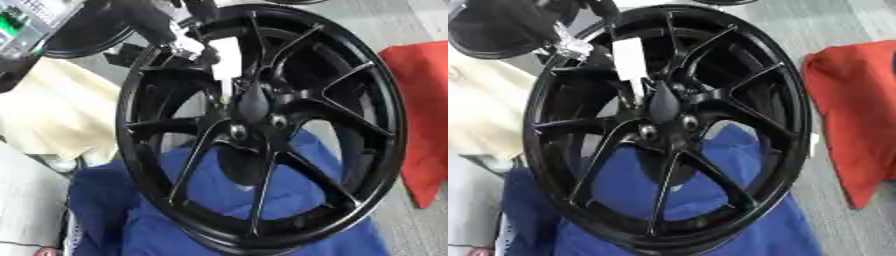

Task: Pull the pin out of the wheel hub.

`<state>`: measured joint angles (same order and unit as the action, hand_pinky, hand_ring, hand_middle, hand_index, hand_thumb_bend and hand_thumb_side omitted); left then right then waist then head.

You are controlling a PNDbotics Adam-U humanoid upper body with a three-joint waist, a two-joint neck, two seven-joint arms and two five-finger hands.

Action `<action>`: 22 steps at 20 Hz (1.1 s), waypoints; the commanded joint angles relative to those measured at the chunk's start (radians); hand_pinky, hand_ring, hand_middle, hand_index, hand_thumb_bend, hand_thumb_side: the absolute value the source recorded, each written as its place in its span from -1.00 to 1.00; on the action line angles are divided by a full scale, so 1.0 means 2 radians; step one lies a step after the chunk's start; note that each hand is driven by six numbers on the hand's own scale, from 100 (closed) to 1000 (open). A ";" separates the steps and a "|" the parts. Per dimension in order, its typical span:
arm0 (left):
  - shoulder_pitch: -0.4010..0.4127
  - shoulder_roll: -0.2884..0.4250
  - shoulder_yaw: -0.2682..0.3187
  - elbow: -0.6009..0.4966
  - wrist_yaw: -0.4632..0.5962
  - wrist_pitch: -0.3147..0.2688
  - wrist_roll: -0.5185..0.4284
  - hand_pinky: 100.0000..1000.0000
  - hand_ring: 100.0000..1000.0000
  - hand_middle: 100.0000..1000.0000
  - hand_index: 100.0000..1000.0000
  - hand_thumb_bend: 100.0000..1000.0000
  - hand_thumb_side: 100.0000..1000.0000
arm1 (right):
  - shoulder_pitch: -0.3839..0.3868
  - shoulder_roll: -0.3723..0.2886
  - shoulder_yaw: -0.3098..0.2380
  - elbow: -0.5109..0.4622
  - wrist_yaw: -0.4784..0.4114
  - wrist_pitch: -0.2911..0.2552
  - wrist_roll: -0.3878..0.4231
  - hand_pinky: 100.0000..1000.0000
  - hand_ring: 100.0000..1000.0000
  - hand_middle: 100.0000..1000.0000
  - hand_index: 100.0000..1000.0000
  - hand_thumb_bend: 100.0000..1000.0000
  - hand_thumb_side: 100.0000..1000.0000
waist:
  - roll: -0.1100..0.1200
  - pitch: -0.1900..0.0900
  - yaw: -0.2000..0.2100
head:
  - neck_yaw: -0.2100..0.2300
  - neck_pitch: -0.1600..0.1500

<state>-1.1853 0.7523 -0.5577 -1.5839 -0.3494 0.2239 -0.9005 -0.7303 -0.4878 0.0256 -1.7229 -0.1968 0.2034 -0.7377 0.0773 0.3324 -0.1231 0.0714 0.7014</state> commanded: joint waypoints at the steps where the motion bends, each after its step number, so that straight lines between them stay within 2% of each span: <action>1: -0.013 0.003 0.003 0.004 -0.007 0.002 -0.001 0.84 0.78 0.56 0.83 -0.13 0.39 | -0.009 -0.007 -0.001 -0.006 -0.004 -0.003 -0.001 -0.02 0.14 -0.01 0.14 -0.95 0.14 | -0.001 -0.008 -0.001 | 0.002 -0.004; 12: -0.012 -0.008 -0.004 0.018 -0.011 0.005 -0.003 0.79 0.75 0.52 0.83 -0.15 0.48 | -0.009 -0.005 0.000 -0.006 -0.009 -0.007 -0.005 -0.02 0.14 -0.01 0.14 -0.93 0.15 | 0.002 0.000 -0.002 | 0.006 -0.005; 22: -0.012 -0.016 -0.006 0.030 -0.012 0.002 -0.003 0.76 0.72 0.49 0.81 -0.16 0.47 | -0.010 -0.003 0.000 -0.007 -0.012 -0.010 -0.009 -0.02 0.14 0.00 0.14 -0.92 0.16 | 0.003 0.006 -0.004 | 0.010 -0.007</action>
<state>-1.1878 0.7104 -0.5759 -1.5218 -0.3694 0.2245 -0.9007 -0.7309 -0.4797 0.0308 -1.7229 -0.2158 0.1870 -0.7537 0.0873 0.3619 -0.1298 0.0864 0.7004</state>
